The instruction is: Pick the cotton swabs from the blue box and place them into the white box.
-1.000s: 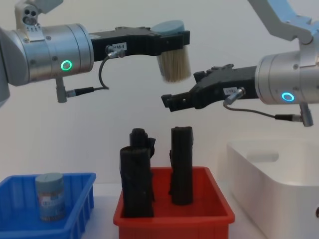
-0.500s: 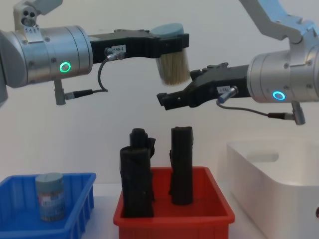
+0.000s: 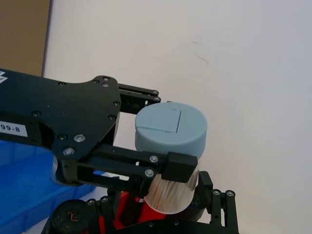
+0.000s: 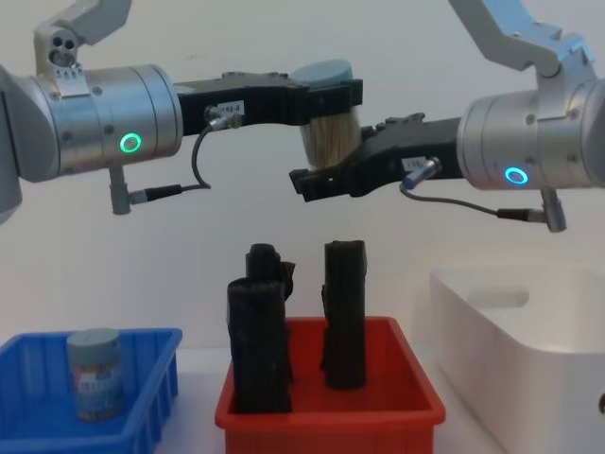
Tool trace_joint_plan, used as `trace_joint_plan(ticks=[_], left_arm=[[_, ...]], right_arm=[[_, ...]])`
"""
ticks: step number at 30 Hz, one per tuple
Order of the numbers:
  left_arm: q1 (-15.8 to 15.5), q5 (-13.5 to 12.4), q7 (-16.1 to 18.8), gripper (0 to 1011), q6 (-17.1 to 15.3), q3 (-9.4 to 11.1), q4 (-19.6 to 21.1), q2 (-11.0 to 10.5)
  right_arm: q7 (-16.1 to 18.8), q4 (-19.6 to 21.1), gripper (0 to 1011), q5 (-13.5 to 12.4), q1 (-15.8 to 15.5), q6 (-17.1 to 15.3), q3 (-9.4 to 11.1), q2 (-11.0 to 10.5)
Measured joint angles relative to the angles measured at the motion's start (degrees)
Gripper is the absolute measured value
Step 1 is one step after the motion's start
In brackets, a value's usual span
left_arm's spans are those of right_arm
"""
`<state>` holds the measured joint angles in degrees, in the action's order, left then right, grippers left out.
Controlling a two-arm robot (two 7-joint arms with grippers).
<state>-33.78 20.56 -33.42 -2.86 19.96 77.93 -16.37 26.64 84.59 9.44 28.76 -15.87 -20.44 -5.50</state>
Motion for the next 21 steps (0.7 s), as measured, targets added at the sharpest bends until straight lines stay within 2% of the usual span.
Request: trace_joint_plan(ticks=[8,14,21], left_arm=[[0.3,0.1,0.4,668,-0.3,0.2,-0.1,-0.1],[0.4,0.2,0.6,668,-0.5,0.2,-0.1,-0.1],[0.4,0.2,0.7,669,-0.6,0.3,-0.1,-0.2]], right_arm=[[-1.0,-0.4,999,0.0,0.2,0.5,-0.2,0.2],[-1.3,-0.5,883,0.1,0.3,0.7,-0.3,0.3],[-1.7,-0.7,681,0.2,0.4,0.8,-0.4,0.4]])
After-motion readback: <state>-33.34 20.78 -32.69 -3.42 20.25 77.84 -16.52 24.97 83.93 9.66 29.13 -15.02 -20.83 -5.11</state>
